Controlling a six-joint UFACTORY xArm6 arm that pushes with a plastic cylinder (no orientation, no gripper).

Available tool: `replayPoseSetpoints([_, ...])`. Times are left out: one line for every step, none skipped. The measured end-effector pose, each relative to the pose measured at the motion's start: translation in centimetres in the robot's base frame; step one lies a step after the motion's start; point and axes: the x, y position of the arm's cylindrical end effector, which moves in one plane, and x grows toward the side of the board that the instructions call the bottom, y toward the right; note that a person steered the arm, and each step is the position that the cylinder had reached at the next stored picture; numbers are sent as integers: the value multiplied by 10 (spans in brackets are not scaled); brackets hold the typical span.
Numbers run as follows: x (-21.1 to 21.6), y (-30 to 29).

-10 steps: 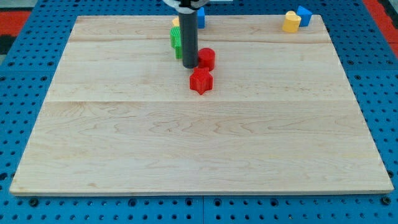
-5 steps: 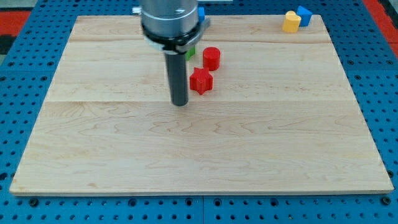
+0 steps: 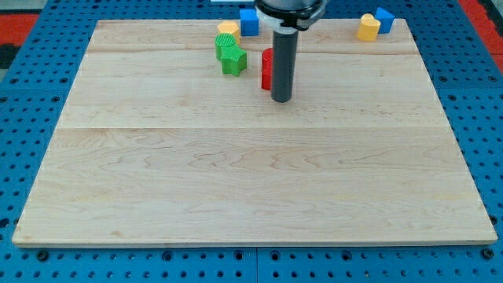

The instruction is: Push the red star along with red circle to the right of green star

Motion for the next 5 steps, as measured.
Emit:
replayPoseSetpoints([-23, -1])
replayPoseSetpoints([-39, -5])
replayPoseSetpoints([-54, -5])
replayPoseSetpoints([-70, -5])
replayPoseSetpoints([-83, -5])
